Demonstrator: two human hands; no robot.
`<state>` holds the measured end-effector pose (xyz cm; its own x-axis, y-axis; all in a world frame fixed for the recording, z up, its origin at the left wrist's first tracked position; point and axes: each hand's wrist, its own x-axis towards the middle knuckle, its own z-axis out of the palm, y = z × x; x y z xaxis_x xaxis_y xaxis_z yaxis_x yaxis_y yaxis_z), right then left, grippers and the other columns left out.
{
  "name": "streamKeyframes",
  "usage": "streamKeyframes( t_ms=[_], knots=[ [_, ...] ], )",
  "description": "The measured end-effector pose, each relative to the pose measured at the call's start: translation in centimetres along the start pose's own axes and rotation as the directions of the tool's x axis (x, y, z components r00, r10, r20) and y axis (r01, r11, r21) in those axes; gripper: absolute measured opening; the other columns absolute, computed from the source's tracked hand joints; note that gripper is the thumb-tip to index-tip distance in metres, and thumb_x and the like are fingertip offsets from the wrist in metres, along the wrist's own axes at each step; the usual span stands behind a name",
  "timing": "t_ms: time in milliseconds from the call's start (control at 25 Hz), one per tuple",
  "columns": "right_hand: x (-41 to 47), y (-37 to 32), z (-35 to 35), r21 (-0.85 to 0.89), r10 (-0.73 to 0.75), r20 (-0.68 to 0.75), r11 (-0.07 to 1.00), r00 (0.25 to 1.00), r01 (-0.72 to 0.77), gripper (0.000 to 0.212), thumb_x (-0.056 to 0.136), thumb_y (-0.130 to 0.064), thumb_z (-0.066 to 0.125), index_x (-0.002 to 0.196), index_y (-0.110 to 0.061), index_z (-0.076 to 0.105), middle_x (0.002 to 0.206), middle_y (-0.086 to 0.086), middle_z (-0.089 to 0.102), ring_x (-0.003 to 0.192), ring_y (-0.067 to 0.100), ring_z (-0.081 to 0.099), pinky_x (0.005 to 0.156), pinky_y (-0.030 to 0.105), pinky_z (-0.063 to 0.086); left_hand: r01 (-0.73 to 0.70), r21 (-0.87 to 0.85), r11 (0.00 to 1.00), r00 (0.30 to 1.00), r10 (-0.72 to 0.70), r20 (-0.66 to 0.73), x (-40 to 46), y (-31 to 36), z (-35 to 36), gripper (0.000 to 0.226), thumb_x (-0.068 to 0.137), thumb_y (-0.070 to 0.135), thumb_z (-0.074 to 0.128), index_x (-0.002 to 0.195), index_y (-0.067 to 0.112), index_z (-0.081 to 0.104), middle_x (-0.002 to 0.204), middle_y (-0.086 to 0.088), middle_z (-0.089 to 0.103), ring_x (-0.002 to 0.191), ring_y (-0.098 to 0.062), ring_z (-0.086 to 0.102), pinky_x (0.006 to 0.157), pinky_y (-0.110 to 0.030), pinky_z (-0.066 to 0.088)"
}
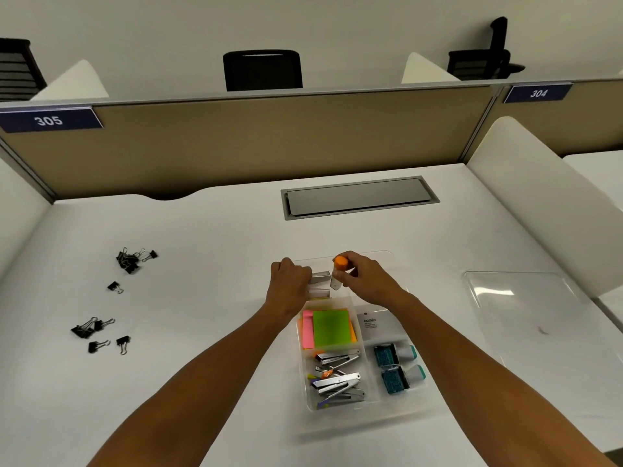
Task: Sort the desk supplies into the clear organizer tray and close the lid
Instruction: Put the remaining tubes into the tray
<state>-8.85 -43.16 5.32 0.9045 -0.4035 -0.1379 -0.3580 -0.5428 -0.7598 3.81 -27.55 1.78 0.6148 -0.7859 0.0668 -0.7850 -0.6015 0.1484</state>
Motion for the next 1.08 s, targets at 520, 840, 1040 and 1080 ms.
streamKeyframes(
  t_ms=[520, 840, 1040, 1080],
  knots=[
    [1.7, -2.2, 3.0, -0.427, -0.025, 0.145, 0.9, 0.989, 0.085, 0.055, 0.087, -0.042, 0.07, 0.137, -0.032, 0.051, 0.127, -0.003, 0.062, 0.114, 0.021, 0.057, 0.09, 0.037, 0.048, 0.167, -0.143, 0.975, 0.975, -0.185, -0.122, -2.4, -3.1, -2.4, 0.024, 0.093, 0.028, 0.056, 0.114, 0.022, 0.065, 0.106, 0.003, 0.071, 0.111, -0.022, 0.052, 0.093, -0.036, 0.032],
    [2.7, -2.8, 5.5, -0.61, -0.03, 0.18, 0.78, 0.983, 0.135, 0.026, 0.091, -0.015, 0.062, 0.116, -0.021, 0.068, 0.115, 0.004, 0.067, 0.101, 0.026, 0.064, 0.084, 0.038, 0.053, 0.176, -0.08, 0.981, 0.965, -0.188, -0.18, -4.1, -5.3, -4.0, 0.021, 0.091, 0.028, 0.057, 0.109, 0.022, 0.066, 0.104, 0.004, 0.071, 0.107, -0.022, 0.053, 0.089, -0.035, 0.035],
    [2.4, -3.3, 5.7, -0.693, -0.078, 0.13, 0.706, 0.988, 0.147, 0.018, 0.091, -0.016, 0.056, 0.101, -0.02, 0.07, 0.098, 0.002, 0.067, 0.09, 0.026, 0.066, 0.069, 0.032, 0.047, 0.19, -0.07, 0.979, 0.961, -0.2, -0.19, -5.2, -6.1, -4.5, 0.02, 0.091, 0.027, 0.057, 0.108, 0.021, 0.066, 0.109, 0.004, 0.07, 0.107, -0.023, 0.054, 0.089, -0.036, 0.035],
    [2.3, -3.7, 5.8, -0.688, -0.098, 0.128, 0.708, 0.987, 0.16, 0.017, 0.092, -0.018, 0.055, 0.1, -0.022, 0.07, 0.098, 0.001, 0.067, 0.09, 0.025, 0.065, 0.069, 0.032, 0.047, 0.191, -0.069, 0.979, 0.962, -0.201, -0.183, -5.4, -6.3, -4.7, 0.021, 0.091, 0.027, 0.058, 0.109, 0.021, 0.066, 0.111, 0.003, 0.069, 0.108, -0.023, 0.054, 0.09, -0.036, 0.035]
  ],
)
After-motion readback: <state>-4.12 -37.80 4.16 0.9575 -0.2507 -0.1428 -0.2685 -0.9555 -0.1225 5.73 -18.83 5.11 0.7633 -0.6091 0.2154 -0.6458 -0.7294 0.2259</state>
